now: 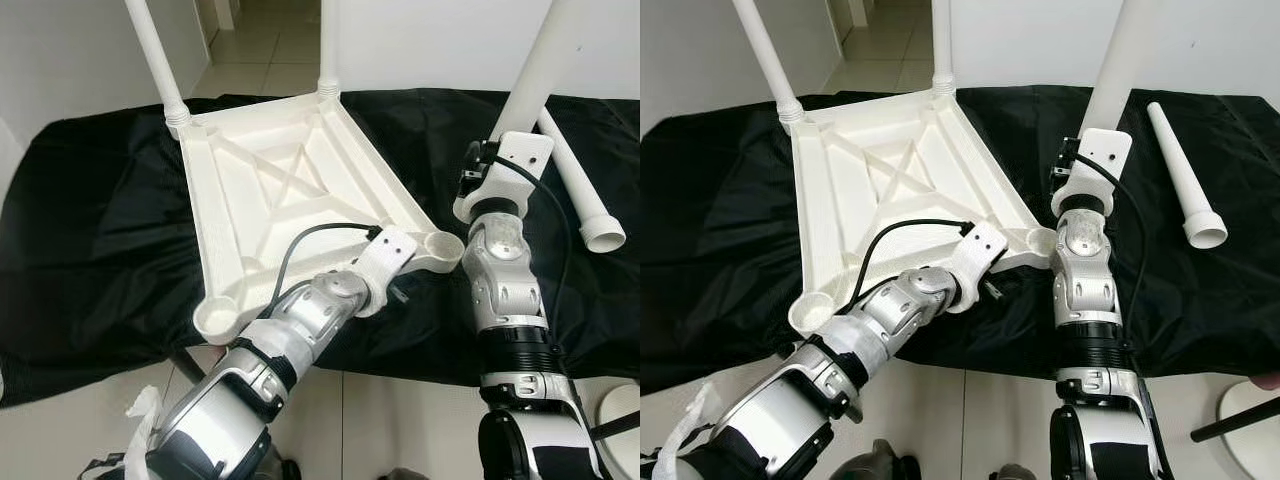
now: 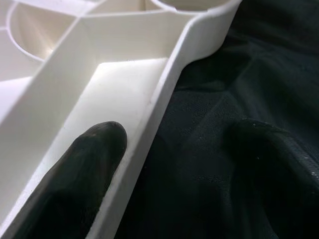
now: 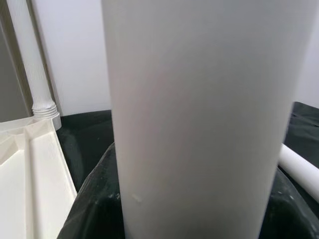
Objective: Building children table
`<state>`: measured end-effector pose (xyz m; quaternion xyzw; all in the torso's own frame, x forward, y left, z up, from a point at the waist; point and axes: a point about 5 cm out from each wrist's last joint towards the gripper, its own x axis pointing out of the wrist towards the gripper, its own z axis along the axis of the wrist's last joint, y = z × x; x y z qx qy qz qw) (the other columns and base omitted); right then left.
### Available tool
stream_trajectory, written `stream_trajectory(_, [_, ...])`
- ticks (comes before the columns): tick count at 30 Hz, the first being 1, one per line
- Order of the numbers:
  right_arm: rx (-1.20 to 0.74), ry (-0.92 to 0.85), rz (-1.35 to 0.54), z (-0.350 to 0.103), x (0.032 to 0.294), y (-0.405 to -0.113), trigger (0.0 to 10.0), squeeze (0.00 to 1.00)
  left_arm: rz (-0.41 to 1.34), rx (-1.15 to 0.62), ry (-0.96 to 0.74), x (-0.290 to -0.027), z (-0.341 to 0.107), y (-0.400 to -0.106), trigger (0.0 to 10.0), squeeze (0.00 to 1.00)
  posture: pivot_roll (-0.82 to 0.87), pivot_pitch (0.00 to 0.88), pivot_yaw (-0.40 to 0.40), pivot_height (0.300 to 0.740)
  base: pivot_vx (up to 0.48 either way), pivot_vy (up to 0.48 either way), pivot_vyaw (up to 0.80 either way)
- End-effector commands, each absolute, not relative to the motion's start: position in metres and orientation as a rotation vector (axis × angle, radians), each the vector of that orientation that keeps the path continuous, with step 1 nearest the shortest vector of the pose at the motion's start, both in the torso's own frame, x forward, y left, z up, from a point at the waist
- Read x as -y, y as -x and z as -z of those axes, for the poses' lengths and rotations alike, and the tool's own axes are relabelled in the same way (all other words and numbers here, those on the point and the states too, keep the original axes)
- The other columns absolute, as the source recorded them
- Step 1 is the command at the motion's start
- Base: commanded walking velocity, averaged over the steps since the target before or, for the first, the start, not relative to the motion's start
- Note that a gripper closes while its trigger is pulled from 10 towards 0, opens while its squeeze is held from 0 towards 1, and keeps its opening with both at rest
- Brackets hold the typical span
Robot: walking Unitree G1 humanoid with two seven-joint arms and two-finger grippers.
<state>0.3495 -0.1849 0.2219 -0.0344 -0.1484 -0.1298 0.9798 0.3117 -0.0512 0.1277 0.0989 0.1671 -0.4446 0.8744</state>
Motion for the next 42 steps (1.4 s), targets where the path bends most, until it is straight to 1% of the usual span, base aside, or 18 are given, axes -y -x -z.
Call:
stream_trajectory(1, [0.306, 0.066, 0.264, -0.226, 0.184, -0.35, 10.0, 0.0, 1.032, -0.345, -0.185, 0.065, -0.132, -0.305, 10.0, 0.0, -0.07, 0.009, 0.093, 0.74, 0.0, 0.0, 0.0])
stream_trajectory(3, [0.305, 0.066, 0.265, -0.226, 0.183, -0.35, 10.0, 0.0, 1.038, -0.343, -0.186, 0.066, -0.133, -0.305, 10.0, 0.0, -0.07, 0.01, 0.095, 0.74, 0.0, 0.0, 0.0])
stream_trajectory(4, [0.304, 0.065, 0.265, -0.225, 0.183, -0.35, 10.0, 0.0, 1.046, -0.341, -0.18, 0.067, -0.133, -0.305, 5.6, 0.0, -0.07, 0.01, 0.096, 0.74, 0.0, 0.0, 0.0])
stream_trajectory(5, [0.304, 0.065, 0.265, -0.225, 0.183, -0.35, 10.0, 0.0, 1.046, -0.341, -0.18, 0.067, -0.133, -0.305, 5.6, 0.0, -0.07, 0.01, 0.096, 0.74, 0.0, 0.0, 0.0])
stream_trajectory(6, [0.303, 0.065, 0.266, -0.225, 0.183, -0.35, 10.0, 0.0, 1.053, -0.341, -0.178, 0.067, -0.134, -0.305, 4.2, 0.0, -0.07, 0.011, 0.096, 0.74, 0.0, 0.0, 0.0])
stream_trajectory(9, [0.302, 0.065, 0.266, -0.225, 0.182, -0.35, 10.0, 0.0, 1.058, -0.34, -0.176, 0.068, -0.134, -0.304, 4.0, 0.0, -0.07, 0.012, 0.097, 0.74, 0.0, 0.0, 0.0])
stream_trajectory(10, [0.301, 0.065, 0.267, -0.225, 0.183, -0.35, 10.0, 0.0, 1.069, -0.34, -0.174, 0.068, -0.134, -0.304, 0.0, 0.0, -0.07, 0.012, 0.097, 0.74, 0.0, 0.0, 0.0])
stream_trajectory(13, [0.3, 0.066, 0.267, -0.224, 0.183, -0.35, 10.0, 0.0, 1.082, -0.34, -0.167, 0.067, -0.134, -0.304, 0.0, 0.0, -0.07, 0.012, 0.097, 0.74, 0.0, 0.0, 0.0])
stream_trajectory(19, [0.292, 0.07, 0.265, -0.223, 0.183, -0.35, 10.0, 0.0, 1.212, -0.321, -0.205, 0.061, -0.129, -0.296, 0.0, 0.0, -0.07, 0.014, 0.095, 0.74, 0.0, 0.0, 0.0])
stream_trajectory(23, [0.291, 0.07, 0.265, -0.223, 0.183, -0.35, 10.0, 0.0, 1.23, -0.319, -0.219, 0.059, -0.128, -0.295, 0.0, 0.0, -0.07, 0.015, 0.095, 0.74, 0.0, 0.0, 0.0])
stream_trajectory(25, [0.288, 0.07, 0.264, -0.222, 0.183, -0.35, 10.0, 0.0, 1.297, -0.304, -0.254, 0.048, -0.125, -0.292, 0.0, 0.0, -0.07, 0.015, 0.096, 0.74, 0.0, 0.0, 0.0])
stream_trajectory(29, [0.287, 0.071, 0.263, -0.222, 0.182, -0.351, 10.0, 0.0, 1.319, -0.296, -0.269, 0.041, -0.124, -0.291, 0.0, 0.0, -0.07, 0.015, 0.093, 0.74, 0.0, 0.0, 0.0])
stream_trajectory(31, [0.285, 0.072, 0.259, -0.222, 0.182, -0.351, 10.0, 0.0, 1.357, -0.287, -0.32, 0.028, -0.122, -0.29, 0.0, 0.0, -0.07, 0.015, 0.093, 0.74, 0.0, 0.0, 0.0])
stream_trajectory(34, [0.285, 0.072, 0.259, -0.222, 0.182, -0.351, 10.0, 0.0, 1.357, -0.287, -0.32, 0.028, -0.122, -0.29, 0.0, 0.0, -0.07, 0.015, 0.093, 0.74, 0.0, 0.0, 0.0])
stream_trajectory(37, [0.282, 0.073, 0.252, -0.221, 0.182, -0.351, 10.0, 0.0, 1.402, -0.272, -0.361, 0.014, -0.122, -0.287, 0.0, 0.0, -0.06, 0.013, 0.091, 0.74, 0.0, 0.0, 0.0])
stream_trajectory(40, [0.28, 0.073, 0.247, -0.221, 0.182, -0.351, 10.0, 0.0, 1.419, -0.261, -0.378, 0.009, -0.123, -0.286, 0.0, 0.0, -0.06, 0.013, 0.09, 0.74, 0.0, 0.0, 0.0])
stream_trajectory(41, [0.273, 0.078, 0.222, -0.218, 0.179, -0.351, 10.0, 0.0, 1.441, -0.229, -0.413, 0.005, -0.126, -0.283, 2.0, 0.0, -0.06, 0.011, 0.088, 0.74, 0.0, 0.0, 0.0])
stream_trajectory(42, [0.273, 0.078, 0.222, -0.218, 0.179, -0.351, 10.0, 0.0, 1.441, -0.229, -0.413, 0.005, -0.126, -0.283, 2.0, 0.0, -0.06, 0.011, 0.088, 0.74, 0.0, 0.0, 0.0])
